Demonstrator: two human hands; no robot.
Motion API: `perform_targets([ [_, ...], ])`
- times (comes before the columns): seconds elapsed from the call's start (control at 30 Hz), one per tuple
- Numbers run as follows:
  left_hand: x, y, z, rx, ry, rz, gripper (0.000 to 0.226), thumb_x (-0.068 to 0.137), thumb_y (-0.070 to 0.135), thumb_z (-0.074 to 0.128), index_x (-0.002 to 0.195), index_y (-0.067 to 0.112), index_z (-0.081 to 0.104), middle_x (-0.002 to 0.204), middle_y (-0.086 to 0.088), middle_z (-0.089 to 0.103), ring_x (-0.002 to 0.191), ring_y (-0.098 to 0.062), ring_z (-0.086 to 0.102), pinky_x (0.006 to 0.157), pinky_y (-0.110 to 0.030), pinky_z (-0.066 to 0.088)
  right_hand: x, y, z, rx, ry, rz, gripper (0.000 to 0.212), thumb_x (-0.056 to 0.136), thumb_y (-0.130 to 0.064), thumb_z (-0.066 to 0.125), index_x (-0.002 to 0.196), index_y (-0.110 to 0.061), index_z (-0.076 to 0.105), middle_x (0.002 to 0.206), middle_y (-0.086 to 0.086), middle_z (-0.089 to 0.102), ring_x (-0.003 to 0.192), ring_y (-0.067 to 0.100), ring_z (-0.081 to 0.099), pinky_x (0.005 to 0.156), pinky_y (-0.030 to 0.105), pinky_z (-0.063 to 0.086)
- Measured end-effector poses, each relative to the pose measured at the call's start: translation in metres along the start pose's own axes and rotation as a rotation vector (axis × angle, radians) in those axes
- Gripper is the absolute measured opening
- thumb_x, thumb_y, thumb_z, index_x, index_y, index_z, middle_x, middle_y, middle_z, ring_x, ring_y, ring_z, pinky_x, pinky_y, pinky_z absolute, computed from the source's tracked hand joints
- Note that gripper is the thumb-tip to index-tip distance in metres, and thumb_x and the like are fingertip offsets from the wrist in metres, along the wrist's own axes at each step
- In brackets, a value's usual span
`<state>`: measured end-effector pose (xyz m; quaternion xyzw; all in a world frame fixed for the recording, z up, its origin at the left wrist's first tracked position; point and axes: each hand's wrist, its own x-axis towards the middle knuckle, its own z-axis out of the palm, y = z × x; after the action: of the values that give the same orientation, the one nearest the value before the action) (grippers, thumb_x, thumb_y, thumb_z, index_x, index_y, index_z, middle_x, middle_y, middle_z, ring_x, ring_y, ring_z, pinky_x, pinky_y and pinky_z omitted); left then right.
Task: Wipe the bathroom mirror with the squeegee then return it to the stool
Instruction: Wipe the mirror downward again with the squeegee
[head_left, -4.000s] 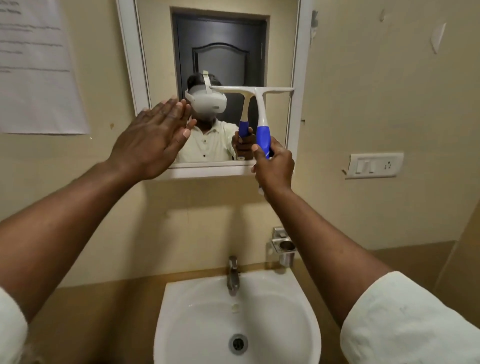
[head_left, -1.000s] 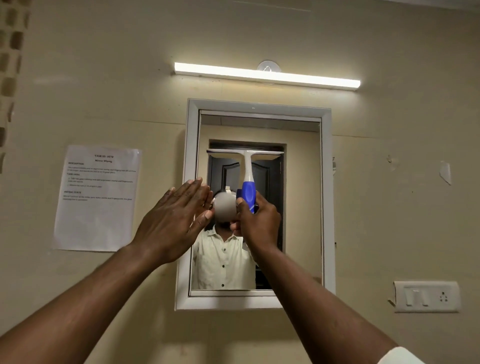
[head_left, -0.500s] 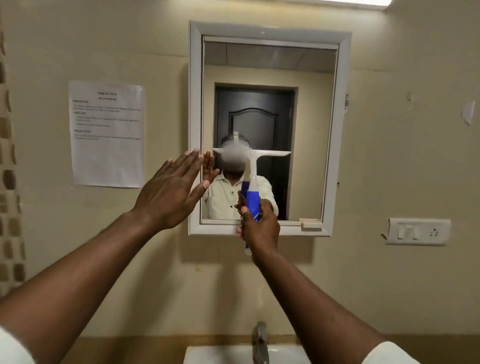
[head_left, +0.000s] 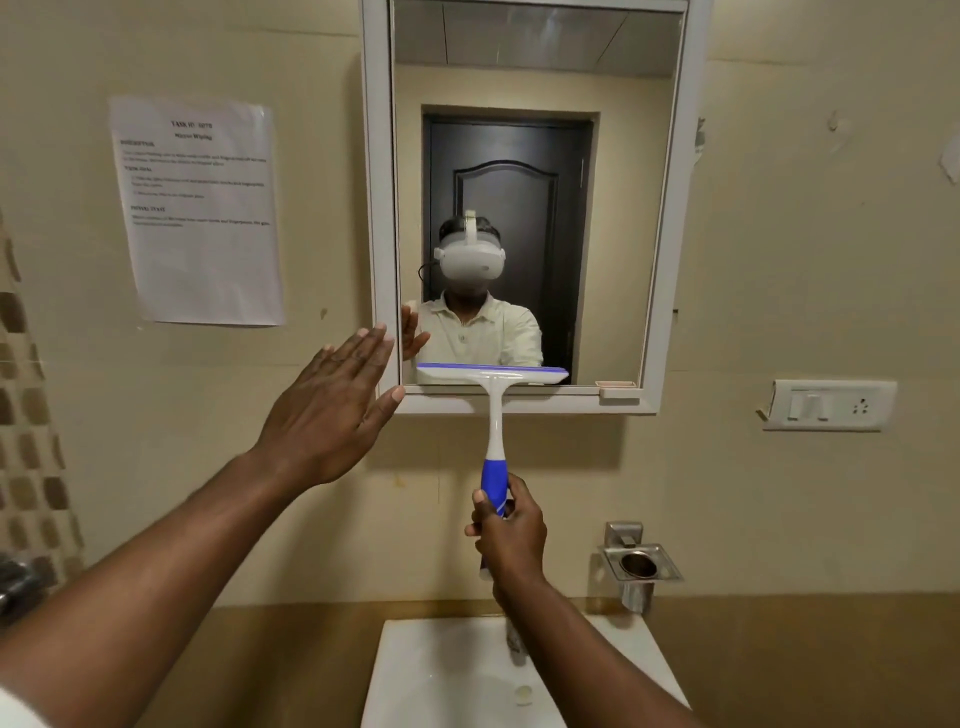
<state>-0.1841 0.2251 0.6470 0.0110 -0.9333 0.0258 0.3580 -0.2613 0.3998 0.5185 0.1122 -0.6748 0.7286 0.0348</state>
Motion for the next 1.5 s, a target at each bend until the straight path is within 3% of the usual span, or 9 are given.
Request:
perform_targets([
  [0.23,-0.022,-0.004,0.017,0.002,-0.066,-0.028,0.07,0.088,0.058,0.006,0.149,0.024,0.002,0.158,0.009,-0.002,0.142,-0.001,-0.006,0.118,-0.028,0.002,-0.01,0.011,-0.006,-0.01,-0.019,0.005,0.031,0.089,-0.016,0.062,0.119,-0.019,0.054,0.101,0.018,0.062,0.071,0.023,0.062,0.056,0.026,0.049],
  [0.43,-0.015,-0.011,0.003,0.005,0.001,-0.027,0.074,0.086,0.061,0.002,0.149,0.024,0.003,0.155,0.013,-0.006,0.138,0.004,-0.011,0.115,-0.024,-0.003,0.003,-0.023,0.0,0.004,-0.023,-0.133,0.013,0.089,-0.02,0.062,0.102,-0.018,0.06,0.078,0.011,0.061,0.056,0.011,0.06,0.058,0.03,0.052],
  [0.6,0.013,-0.015,-0.023,0.008,0.085,-0.029,0.073,0.084,0.062,0.0,0.148,0.026,-0.002,0.155,0.014,-0.009,0.14,0.001,-0.011,0.116,-0.025,-0.003,0.047,-0.121,0.022,0.048,0.013,-0.318,0.024,0.089,-0.024,0.062,0.112,-0.023,0.058,0.09,0.007,0.067,0.07,0.016,0.065,0.061,0.029,0.058],
  [0.7,0.029,-0.011,-0.037,0.008,0.147,-0.018,0.073,0.083,0.063,-0.002,0.147,0.027,-0.006,0.155,0.015,-0.011,0.139,0.003,-0.013,0.115,-0.023,-0.006,0.069,-0.192,0.037,0.057,0.021,-0.455,0.03,0.089,-0.024,0.062,0.118,-0.015,0.057,0.096,0.011,0.067,0.077,0.024,0.068,0.066,0.035,0.06],
  [0.97,0.059,-0.007,-0.059,0.017,0.256,0.022,0.068,0.088,0.061,0.003,0.147,0.03,-0.009,0.154,0.016,-0.014,0.14,0.002,-0.016,0.113,-0.021,-0.009,0.085,-0.305,0.069,0.219,-0.059,-0.439,0.051,0.09,-0.022,0.061,0.136,-0.018,0.04,0.093,0.016,0.061,0.062,0.016,0.058,0.062,0.032,0.056],
  [1.1,0.067,-0.015,-0.066,0.034,0.281,0.018,0.067,0.088,0.06,0.004,0.147,0.03,-0.01,0.154,0.016,-0.016,0.139,0.003,-0.017,0.113,-0.021,-0.009,0.092,-0.318,0.08,0.239,-0.033,-0.434,0.05,0.091,-0.023,0.059,0.137,-0.02,0.04,0.099,0.018,0.063,0.063,0.017,0.059,0.06,0.031,0.056],
  [1.27,0.07,-0.028,-0.068,0.05,0.289,0.008,0.064,0.093,0.056,0.011,0.147,0.029,-0.008,0.154,0.016,-0.016,0.137,0.003,-0.02,0.112,-0.021,-0.012,0.102,-0.321,0.079,0.233,-0.026,-0.437,0.048,0.092,-0.023,0.058,0.136,-0.019,0.04,0.09,0.016,0.06,0.06,0.016,0.057,0.062,0.032,0.054],
  [1.4,0.07,-0.035,-0.063,0.049,0.275,-0.01,0.065,0.091,0.058,0.007,0.147,0.029,-0.009,0.155,0.015,-0.015,0.139,0.002,-0.018,0.113,-0.022,-0.011,0.108,-0.314,0.074,0.167,0.005,-0.456,0.057,0.09,-0.022,0.06,0.141,-0.018,0.035,0.107,0.024,0.062,0.067,0.021,0.059,0.071,0.039,0.058],
  [1.5,0.067,-0.038,-0.056,0.058,0.252,-0.027,0.069,0.087,0.061,0.0,0.147,0.029,-0.011,0.155,0.015,-0.016,0.139,0.002,-0.019,0.113,-0.021,-0.012,0.108,-0.301,0.071,0.127,0.038,-0.473,0.054,0.09,-0.023,0.06,0.139,-0.016,0.038,0.106,0.022,0.064,0.072,0.023,0.062,0.078,0.045,0.059],
])
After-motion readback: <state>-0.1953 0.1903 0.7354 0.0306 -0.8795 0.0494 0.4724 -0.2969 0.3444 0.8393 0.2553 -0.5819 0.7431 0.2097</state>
